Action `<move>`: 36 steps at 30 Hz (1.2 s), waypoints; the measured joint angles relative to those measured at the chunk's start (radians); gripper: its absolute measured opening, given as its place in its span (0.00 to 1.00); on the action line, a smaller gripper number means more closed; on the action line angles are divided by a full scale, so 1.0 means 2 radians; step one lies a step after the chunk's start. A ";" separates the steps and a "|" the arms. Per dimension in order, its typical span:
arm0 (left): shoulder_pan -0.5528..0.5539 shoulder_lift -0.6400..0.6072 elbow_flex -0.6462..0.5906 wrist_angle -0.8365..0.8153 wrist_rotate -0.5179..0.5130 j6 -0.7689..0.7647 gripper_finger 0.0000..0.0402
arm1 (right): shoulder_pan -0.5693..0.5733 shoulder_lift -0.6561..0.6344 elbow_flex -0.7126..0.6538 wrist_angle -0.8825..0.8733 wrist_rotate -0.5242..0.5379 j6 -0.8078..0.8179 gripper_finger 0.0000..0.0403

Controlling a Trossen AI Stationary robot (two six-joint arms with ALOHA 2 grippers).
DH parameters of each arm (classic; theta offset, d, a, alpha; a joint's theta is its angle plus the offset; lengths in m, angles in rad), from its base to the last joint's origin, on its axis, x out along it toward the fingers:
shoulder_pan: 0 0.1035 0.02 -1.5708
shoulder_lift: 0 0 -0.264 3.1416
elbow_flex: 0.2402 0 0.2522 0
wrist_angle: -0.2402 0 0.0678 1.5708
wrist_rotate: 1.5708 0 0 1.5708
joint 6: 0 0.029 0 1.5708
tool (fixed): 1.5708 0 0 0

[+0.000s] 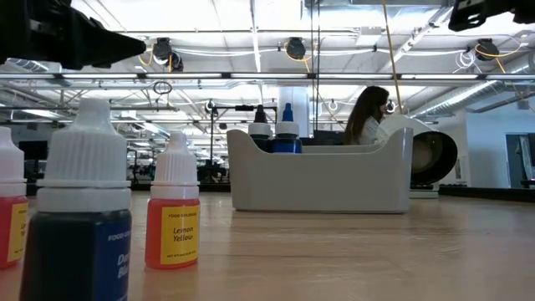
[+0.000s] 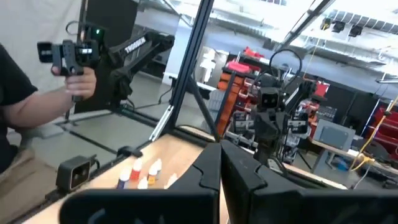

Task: Pick & Place food coloring
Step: Put the small black food coloring into the gray bin

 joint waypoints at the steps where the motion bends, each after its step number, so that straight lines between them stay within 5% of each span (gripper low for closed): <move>1: 0.000 0.000 0.000 -0.006 0.000 0.000 0.09 | 0.000 0.000 0.000 0.000 0.000 -0.002 0.00; 12: 0.000 0.000 0.000 -0.018 -0.015 0.004 0.09 | 0.000 0.000 0.000 -0.007 -0.002 -0.049 0.00; 17: 0.000 0.000 0.000 -0.024 -0.024 -0.076 0.09 | 0.000 0.000 0.000 -0.011 -0.038 -0.049 0.00; 24: 0.000 0.000 0.001 -0.031 0.043 -0.140 0.09 | -0.003 0.000 0.000 -0.008 -0.024 -0.025 0.00; 28: -0.022 0.018 0.052 -0.100 0.093 -0.129 0.09 | -0.005 0.000 0.000 -0.008 -0.024 -0.024 0.00; 36: -0.056 0.142 0.196 -0.263 0.033 -0.164 0.09 | -0.005 0.000 0.000 -0.008 -0.023 -0.011 0.00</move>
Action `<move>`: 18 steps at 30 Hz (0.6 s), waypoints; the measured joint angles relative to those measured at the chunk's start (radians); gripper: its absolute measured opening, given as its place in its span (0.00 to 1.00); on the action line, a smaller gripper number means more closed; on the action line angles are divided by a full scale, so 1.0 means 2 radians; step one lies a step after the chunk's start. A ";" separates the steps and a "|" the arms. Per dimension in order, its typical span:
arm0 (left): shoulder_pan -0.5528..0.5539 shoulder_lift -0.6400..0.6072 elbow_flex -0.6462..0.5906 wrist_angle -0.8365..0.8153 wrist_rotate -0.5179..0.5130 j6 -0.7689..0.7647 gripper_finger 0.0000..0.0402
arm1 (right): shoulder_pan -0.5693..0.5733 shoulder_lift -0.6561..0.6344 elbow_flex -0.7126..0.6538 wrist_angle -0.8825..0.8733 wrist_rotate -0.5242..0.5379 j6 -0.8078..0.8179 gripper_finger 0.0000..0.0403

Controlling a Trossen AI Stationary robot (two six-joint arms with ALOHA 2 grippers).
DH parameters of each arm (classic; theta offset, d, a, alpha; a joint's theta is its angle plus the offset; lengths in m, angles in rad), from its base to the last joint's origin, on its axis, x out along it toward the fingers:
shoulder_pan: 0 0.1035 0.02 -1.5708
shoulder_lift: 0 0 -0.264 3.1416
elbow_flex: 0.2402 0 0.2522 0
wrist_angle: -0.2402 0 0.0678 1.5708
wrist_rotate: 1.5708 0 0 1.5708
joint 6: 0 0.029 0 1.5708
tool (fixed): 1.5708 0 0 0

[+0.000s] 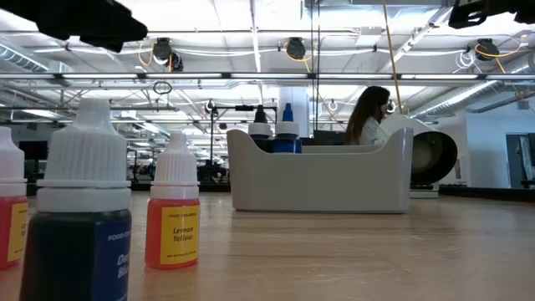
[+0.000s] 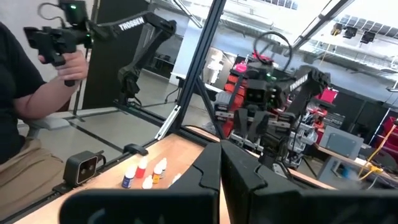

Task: Pick & Place food coloring
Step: Put the small black food coloring into the gray bin

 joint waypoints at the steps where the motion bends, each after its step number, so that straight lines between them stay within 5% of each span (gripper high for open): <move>1: 0.000 0.014 0.012 -0.006 0.000 0.003 0.09 | 0.000 0.000 0.000 0.000 0.000 0.000 0.00; 10: -0.014 0.113 0.080 0.017 0.053 0.084 0.09 | 0.000 0.000 0.000 -0.003 0.003 0.043 0.00; 18: -0.050 0.125 0.139 -0.005 0.023 0.083 0.09 | -0.003 -0.005 0.000 0.031 0.128 0.041 0.00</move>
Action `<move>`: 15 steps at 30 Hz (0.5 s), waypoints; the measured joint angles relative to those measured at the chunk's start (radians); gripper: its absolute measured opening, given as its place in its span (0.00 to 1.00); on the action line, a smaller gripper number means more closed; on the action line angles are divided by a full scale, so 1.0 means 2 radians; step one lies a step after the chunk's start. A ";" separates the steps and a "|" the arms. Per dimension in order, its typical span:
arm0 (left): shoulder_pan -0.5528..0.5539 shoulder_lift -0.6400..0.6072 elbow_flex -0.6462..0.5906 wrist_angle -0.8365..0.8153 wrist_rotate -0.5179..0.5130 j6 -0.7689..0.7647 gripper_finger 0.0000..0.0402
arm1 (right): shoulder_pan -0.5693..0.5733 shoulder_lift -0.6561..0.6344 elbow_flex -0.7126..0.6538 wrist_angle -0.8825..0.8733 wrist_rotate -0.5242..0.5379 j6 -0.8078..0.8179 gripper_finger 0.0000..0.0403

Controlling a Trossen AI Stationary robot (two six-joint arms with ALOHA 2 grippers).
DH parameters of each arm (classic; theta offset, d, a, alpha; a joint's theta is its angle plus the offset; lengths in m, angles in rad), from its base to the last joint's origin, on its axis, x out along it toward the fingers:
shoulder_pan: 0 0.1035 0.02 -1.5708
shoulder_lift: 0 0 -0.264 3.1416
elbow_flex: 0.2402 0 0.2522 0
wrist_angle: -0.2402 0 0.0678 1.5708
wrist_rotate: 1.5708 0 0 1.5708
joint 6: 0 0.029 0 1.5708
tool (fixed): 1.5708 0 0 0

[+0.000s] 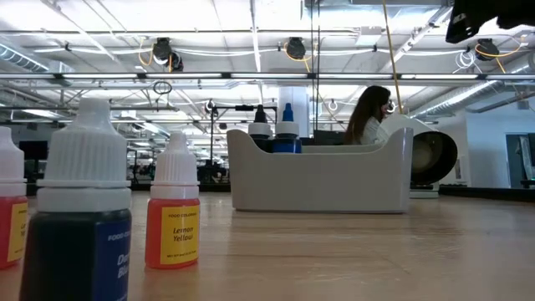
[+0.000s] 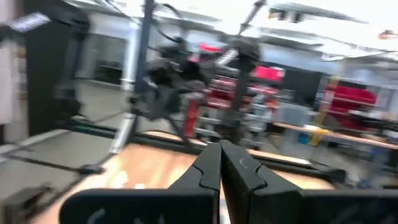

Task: Pick & Place food coloring
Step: Put the small black food coloring into the gray bin

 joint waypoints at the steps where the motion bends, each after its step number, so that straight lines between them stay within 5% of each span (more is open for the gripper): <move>1: -0.003 0.000 0.005 0.000 -0.010 0.001 0.09 | 0.000 0.000 0.000 -0.002 0.004 -0.002 0.00; 8: -0.003 0.008 0.052 -0.060 -0.046 -0.084 0.09 | 0.006 0.000 0.000 -0.025 -0.026 -0.002 0.00; 15: 0.001 0.107 0.143 -0.149 -0.025 -0.168 0.09 | 0.019 -0.003 0.000 -0.032 -0.026 -0.020 0.00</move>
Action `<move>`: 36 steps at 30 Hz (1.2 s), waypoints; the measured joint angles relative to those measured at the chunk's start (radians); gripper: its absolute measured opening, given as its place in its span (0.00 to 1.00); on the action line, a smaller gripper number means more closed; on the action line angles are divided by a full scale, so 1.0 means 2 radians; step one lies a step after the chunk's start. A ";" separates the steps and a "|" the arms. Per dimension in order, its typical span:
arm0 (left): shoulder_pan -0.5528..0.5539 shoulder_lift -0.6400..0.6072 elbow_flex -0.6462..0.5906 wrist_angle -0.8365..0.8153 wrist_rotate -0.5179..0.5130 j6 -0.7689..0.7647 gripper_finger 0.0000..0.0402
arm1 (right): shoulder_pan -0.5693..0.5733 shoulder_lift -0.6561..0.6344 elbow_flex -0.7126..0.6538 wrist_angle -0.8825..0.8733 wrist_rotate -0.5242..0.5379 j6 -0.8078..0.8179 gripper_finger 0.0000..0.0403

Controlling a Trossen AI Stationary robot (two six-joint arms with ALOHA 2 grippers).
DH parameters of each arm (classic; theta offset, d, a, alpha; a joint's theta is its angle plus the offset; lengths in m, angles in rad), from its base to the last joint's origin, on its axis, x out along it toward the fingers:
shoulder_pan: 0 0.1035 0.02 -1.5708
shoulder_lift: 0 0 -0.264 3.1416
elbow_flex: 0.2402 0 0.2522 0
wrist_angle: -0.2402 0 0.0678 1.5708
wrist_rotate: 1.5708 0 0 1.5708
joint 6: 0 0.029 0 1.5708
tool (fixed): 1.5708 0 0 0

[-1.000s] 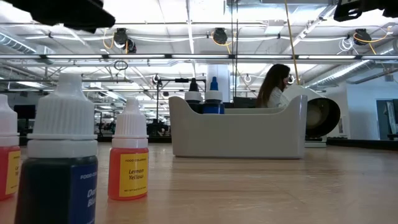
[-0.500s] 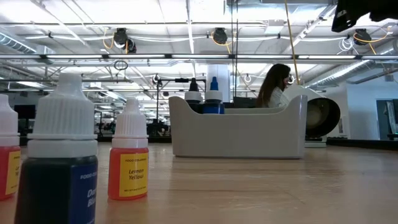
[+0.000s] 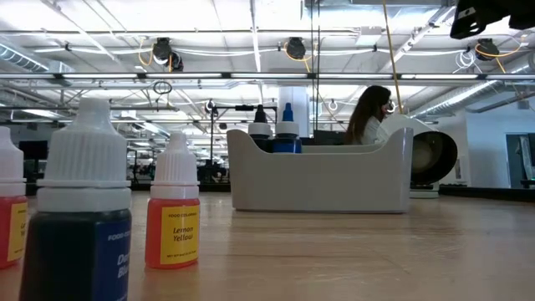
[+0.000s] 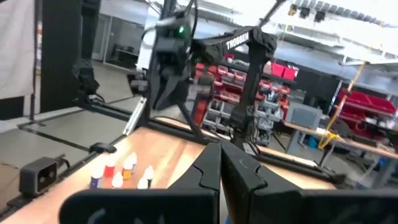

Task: Pick & Place food coloring
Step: Put the small black food coloring into the gray bin

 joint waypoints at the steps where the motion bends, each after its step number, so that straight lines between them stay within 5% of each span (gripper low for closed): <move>1: -0.001 0.017 0.016 -0.019 0.008 -0.009 0.09 | 0.000 -0.001 0.000 0.000 0.000 0.000 0.00; 9: -0.007 0.115 0.134 -0.195 0.033 -0.142 0.11 | 0.009 -0.006 0.000 0.000 0.000 0.006 0.00; 17: 0.007 0.162 0.226 -0.349 0.090 -0.192 0.35 | 0.009 -0.006 0.000 0.002 0.000 0.005 0.00; 25: 0.044 0.162 0.231 -0.381 0.167 -0.258 0.56 | 0.009 -0.006 0.000 0.002 0.000 0.004 0.00; 36: 0.067 0.162 0.209 -0.388 0.177 -0.252 0.60 | 0.009 -0.006 0.000 0.001 0.000 0.001 0.00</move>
